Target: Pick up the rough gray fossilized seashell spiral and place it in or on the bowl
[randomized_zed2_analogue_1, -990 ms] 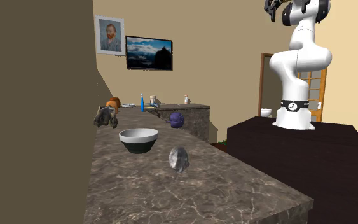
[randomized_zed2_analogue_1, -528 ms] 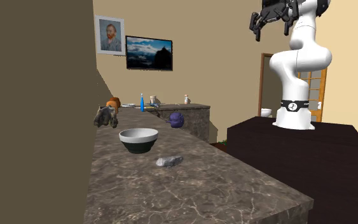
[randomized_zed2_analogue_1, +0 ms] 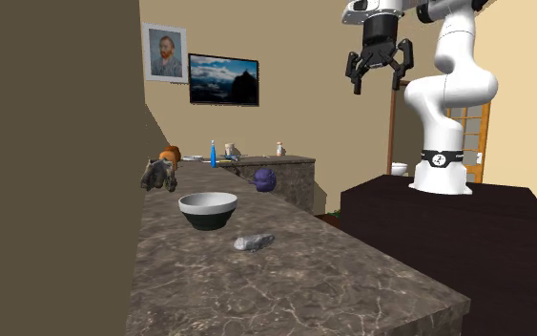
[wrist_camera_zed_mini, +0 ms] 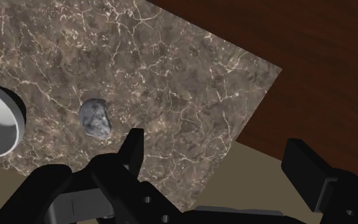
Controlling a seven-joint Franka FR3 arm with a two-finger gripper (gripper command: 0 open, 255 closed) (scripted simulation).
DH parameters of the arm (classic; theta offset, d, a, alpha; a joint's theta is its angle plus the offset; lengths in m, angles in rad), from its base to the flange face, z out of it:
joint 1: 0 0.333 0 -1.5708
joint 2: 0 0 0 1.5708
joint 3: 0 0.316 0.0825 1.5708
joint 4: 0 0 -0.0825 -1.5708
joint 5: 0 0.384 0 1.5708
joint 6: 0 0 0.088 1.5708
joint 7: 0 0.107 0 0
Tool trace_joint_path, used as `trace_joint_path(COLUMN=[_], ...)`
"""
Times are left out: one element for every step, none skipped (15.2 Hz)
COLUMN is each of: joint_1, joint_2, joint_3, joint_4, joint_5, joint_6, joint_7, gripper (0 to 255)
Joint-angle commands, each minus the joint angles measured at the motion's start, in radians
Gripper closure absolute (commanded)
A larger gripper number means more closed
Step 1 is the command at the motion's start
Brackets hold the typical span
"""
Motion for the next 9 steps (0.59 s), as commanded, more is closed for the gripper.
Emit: trace_joint_path(joint_1=[-0.002, -0.003, -0.005, -0.006, -0.007, -0.008, -0.009, -0.011, -0.012], joint_2=[0.071, 0.106, 0.142, 0.178, 0.215, 0.253, 0.291, 0.330, 0.369], joint_3=[-0.021, -0.032, -0.043, -0.053, -0.064, -0.073, -0.082, -0.091, -0.099], joint_4=[-0.001, 0.004, 0.009, 0.016, 0.024, 0.033, 0.044, 0.056, 0.069], joint_5=[-0.001, -0.001, 0.001, 0.004, 0.009, 0.015, 0.022, 0.031, 0.042], joint_6=[0.067, 0.094, 0.121, 0.147, 0.173, 0.198, 0.222, 0.245, 0.267], joint_7=[-0.022, -0.035, -0.048, -0.062, -0.076, -0.091, -0.107, -0.123, -0.140], gripper=[0, 0, 0, 0, 0, 0, 0, 0, 0])
